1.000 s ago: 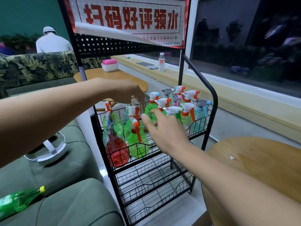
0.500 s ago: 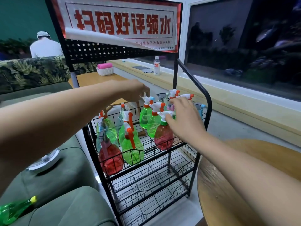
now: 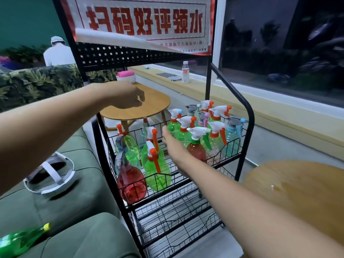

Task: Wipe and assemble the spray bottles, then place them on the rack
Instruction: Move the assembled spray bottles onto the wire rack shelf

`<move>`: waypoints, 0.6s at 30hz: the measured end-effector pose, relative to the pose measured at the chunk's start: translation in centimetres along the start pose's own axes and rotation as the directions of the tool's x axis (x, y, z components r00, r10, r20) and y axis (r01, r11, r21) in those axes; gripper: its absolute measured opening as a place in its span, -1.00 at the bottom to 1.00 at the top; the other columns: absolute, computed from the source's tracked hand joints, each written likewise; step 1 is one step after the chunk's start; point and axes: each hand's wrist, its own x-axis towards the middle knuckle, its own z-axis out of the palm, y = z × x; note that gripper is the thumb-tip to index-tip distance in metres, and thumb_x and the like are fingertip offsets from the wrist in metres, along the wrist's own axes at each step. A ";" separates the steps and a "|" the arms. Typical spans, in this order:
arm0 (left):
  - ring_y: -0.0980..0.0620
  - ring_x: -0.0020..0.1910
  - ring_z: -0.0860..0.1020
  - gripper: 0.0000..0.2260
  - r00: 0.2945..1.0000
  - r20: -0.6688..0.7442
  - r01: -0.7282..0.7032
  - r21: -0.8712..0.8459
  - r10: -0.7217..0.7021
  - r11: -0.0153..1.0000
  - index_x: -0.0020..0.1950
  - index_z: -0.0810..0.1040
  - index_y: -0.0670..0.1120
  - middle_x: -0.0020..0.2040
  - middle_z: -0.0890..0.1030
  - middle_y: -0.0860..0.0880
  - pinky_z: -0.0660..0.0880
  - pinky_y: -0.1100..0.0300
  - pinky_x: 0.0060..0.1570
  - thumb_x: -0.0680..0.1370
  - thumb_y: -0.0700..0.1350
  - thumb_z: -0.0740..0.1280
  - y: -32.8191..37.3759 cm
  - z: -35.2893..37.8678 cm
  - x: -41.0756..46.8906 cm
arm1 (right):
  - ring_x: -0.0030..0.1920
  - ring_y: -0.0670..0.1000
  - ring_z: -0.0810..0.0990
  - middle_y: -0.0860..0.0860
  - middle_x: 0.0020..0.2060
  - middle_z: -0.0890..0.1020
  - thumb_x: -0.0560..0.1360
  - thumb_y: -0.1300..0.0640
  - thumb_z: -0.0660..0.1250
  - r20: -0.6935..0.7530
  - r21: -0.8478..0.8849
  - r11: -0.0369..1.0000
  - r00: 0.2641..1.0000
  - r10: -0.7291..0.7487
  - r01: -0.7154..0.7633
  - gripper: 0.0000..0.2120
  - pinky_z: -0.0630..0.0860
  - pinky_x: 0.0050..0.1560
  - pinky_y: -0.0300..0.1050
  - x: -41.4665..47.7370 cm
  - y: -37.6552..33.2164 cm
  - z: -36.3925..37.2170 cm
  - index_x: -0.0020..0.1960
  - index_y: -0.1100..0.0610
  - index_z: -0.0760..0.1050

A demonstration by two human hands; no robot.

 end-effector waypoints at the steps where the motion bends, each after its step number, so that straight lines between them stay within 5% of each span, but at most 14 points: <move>1: -0.06 0.05 0.60 -0.72 0.999 -0.042 -0.002 -0.014 0.002 1.000 0.39 0.60 0.03 0.19 0.69 -0.03 0.52 0.10 0.02 0.71 0.06 0.30 -0.6 0.5 -0.3 | 0.67 0.11 0.21 0.02 0.67 0.27 0.37 -0.72 -0.09 0.001 0.069 0.997 0.999 0.041 -0.041 0.11 0.09 0.66 0.23 0.7 0.5 0.4 0.70 -0.05 0.20; 5: -0.05 -0.01 0.64 -0.79 0.985 -0.173 0.010 -0.099 -0.027 0.995 0.26 0.66 0.05 0.06 0.74 0.00 0.63 0.02 0.03 0.69 0.05 0.31 -1.7 2.6 -1.6 | 0.68 0.14 0.18 0.09 0.69 0.21 -0.02 -0.89 -0.04 0.062 0.178 0.976 0.992 0.113 -0.123 0.52 0.06 0.66 0.32 5.1 3.3 1.2 0.72 0.00 0.15; 13: -0.09 0.09 0.65 -0.71 0.935 -0.331 0.051 -0.241 -0.132 0.969 0.35 0.59 0.01 0.04 0.75 0.01 0.61 -0.04 0.14 0.70 0.09 0.32 -2.0 4.0 -0.9 | 0.68 0.14 0.16 0.04 0.70 0.21 0.08 -0.87 -0.06 0.075 0.206 0.971 0.991 0.108 -0.122 0.36 -0.01 0.64 0.34 9.6 5.0 2.9 0.70 -0.13 0.18; 18: -0.03 -0.05 0.60 -0.70 0.897 -0.407 0.040 -0.313 -0.172 0.949 0.33 0.59 0.02 -0.09 0.70 0.02 0.61 -0.03 0.08 0.70 0.14 0.30 -2.5 4.4 -0.6 | 0.68 0.17 0.14 0.04 0.70 0.18 0.13 -0.86 -0.01 0.133 0.164 0.978 0.985 0.109 -0.130 0.30 0.00 0.63 0.39 11.0 5.4 3.6 0.68 -0.14 0.22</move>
